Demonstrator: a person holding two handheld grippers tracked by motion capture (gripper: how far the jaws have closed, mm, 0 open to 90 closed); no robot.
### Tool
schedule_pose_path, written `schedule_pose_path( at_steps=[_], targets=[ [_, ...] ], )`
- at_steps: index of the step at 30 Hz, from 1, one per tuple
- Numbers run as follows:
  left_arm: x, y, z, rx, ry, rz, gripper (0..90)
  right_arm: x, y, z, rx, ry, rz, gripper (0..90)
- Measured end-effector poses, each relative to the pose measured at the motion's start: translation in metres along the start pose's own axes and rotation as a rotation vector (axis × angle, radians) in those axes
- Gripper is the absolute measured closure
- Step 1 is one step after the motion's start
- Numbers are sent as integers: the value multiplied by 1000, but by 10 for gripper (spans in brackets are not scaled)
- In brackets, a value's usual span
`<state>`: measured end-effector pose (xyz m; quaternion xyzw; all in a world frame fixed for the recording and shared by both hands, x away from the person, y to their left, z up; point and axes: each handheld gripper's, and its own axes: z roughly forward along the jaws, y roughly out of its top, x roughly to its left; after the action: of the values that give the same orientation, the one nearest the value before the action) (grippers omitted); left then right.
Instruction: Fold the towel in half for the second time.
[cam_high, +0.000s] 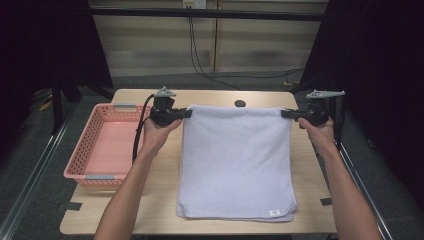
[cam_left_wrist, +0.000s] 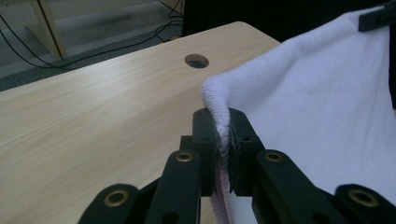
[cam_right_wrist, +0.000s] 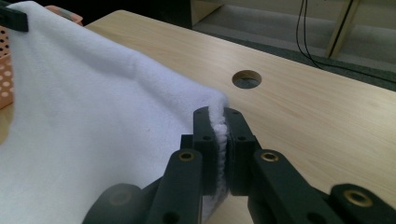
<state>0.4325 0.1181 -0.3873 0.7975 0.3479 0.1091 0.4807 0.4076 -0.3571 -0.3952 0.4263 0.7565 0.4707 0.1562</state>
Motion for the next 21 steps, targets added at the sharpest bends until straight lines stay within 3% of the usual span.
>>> schedule_pose_path(
  at_steps=[4,8,13,15,17,21],
  targets=[
    [-11,-12,-12,-27,-33,6,835,11,-6,-10,-4,19,-26,860],
    [-27,-30,-24,-40,-68,-10,832,27,-18,-32,-18,60,-59,860],
    [-49,-46,-42,-37,-99,35,830,52,-36,-55,7,94,-111,860],
    [-56,-54,-50,-35,-116,45,830,59,-46,-61,14,111,-116,859],
    [-63,-61,-58,-17,-95,67,830,64,-56,-68,3,154,-105,858],
    [-70,-81,-69,-9,-137,59,828,78,-78,-86,-1,182,-112,856]
  ],
)
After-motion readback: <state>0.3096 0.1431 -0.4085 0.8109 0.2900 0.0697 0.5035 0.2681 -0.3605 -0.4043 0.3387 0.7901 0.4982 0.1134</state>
